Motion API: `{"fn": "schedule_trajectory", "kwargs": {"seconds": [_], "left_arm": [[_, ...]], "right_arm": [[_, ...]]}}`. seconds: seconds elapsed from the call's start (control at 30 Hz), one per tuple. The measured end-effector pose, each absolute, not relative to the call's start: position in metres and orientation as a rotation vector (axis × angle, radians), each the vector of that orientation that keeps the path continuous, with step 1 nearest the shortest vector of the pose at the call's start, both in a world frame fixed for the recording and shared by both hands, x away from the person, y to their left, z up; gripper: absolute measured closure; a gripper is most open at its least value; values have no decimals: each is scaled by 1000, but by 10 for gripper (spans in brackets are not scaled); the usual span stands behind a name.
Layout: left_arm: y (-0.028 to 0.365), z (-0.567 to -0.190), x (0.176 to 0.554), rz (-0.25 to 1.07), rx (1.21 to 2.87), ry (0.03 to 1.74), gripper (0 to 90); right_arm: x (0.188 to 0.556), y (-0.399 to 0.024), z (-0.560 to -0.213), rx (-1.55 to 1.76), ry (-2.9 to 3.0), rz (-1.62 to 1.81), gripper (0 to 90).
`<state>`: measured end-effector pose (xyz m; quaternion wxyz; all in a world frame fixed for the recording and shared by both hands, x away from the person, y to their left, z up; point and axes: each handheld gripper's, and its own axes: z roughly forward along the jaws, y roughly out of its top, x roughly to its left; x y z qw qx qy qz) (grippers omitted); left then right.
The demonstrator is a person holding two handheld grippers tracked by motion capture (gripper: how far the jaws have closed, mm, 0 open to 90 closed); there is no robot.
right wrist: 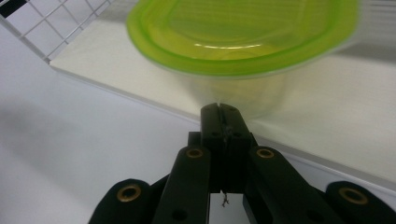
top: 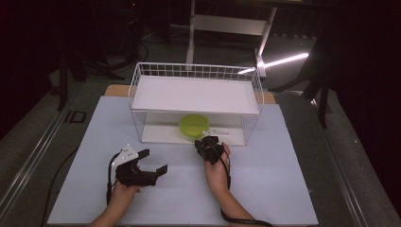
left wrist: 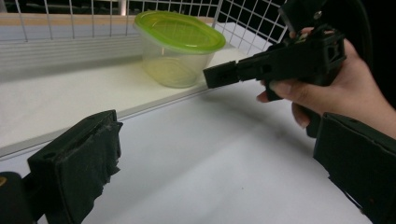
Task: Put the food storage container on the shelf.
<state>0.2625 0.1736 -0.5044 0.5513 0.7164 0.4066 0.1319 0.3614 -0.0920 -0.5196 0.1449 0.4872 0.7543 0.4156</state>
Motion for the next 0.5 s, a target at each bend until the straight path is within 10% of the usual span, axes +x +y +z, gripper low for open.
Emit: {"fn": "schedule_trajectory", "kwargs": {"seconds": [0.5], "left_arm": [[179, -502, 263, 327, 1687, 965, 17]], "right_arm": [[383, -76, -514, 1413, 2143, 1207, 880]]}}
